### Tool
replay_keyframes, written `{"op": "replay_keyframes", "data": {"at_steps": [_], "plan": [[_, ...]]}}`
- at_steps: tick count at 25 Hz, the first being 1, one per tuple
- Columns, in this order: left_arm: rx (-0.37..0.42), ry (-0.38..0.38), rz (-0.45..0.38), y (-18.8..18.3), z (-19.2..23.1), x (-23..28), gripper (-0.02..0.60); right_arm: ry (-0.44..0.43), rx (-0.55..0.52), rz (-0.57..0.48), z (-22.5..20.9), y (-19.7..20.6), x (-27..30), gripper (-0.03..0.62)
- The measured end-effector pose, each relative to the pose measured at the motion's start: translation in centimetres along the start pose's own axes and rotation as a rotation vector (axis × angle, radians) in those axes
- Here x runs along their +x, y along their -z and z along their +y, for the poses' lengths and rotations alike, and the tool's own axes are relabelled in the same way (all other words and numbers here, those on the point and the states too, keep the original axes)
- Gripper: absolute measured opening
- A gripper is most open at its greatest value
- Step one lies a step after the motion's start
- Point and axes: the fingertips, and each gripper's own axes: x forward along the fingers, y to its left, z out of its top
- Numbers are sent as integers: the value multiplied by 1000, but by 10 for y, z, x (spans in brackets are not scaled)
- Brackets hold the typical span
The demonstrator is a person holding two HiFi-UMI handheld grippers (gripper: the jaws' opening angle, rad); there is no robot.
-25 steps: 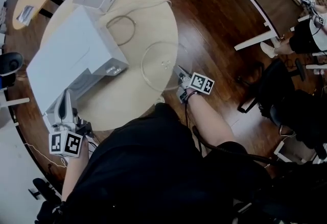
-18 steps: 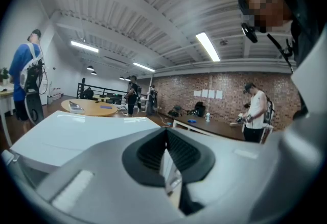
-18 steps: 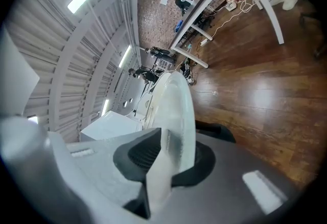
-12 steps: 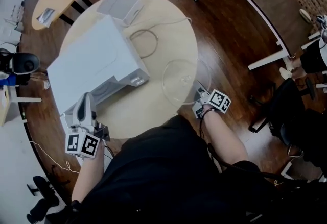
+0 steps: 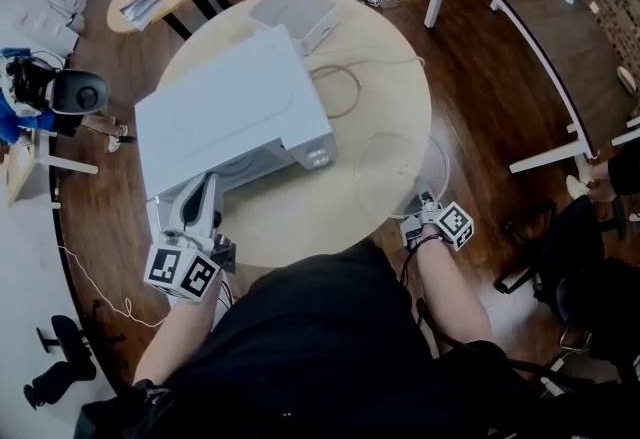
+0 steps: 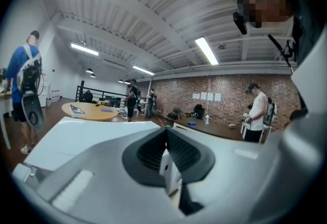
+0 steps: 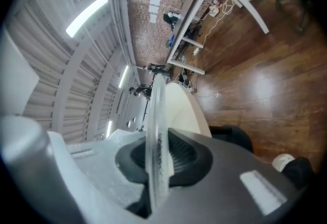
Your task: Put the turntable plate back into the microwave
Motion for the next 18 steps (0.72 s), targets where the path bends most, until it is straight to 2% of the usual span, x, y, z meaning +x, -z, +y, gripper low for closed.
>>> {"op": "replay_keyframes", "data": {"at_steps": [5,18], "plan": [[7,0,8,1,8,-26,3,3,79,-69,6,6,-11,25],[-28,-45,-16,10,36,-70,3,-76,144,-209,67,2,-19,25]]}}
